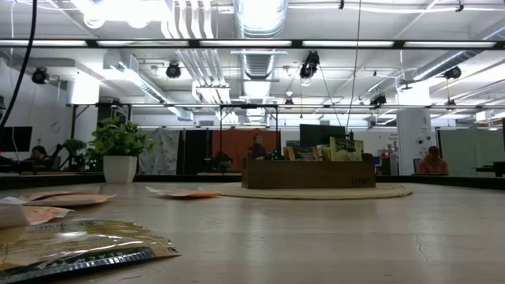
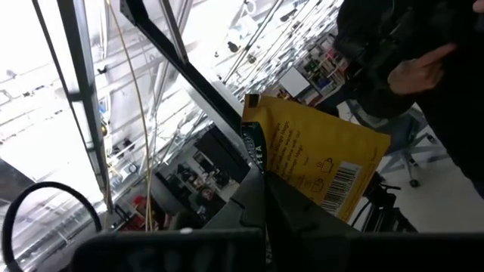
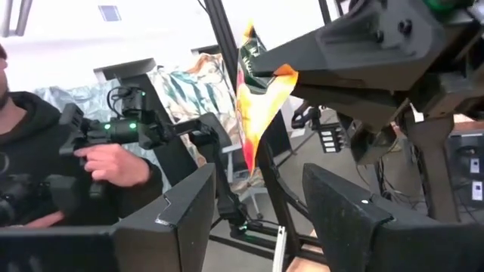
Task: Pick & Place Tea
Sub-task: Put the top orange tea bag into the middle section of the wooden organizer
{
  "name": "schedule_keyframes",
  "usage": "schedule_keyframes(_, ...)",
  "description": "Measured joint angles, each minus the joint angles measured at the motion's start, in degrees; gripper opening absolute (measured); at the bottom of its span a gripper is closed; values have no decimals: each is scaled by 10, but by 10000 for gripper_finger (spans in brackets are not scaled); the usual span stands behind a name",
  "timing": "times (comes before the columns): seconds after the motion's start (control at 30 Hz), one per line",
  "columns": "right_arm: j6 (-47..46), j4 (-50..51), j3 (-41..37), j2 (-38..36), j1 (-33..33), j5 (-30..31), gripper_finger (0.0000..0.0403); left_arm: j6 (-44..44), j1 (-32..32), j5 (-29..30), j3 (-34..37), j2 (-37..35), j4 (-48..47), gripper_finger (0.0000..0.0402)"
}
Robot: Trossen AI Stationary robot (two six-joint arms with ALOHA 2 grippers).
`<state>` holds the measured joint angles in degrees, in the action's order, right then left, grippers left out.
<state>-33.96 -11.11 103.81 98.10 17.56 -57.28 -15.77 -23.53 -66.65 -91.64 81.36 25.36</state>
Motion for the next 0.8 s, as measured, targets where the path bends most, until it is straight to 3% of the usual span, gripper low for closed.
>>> schedule_keyframes(0.8,-50,-85,0,30,-18,19,196,-17,-16,4,0,2,-46,0)
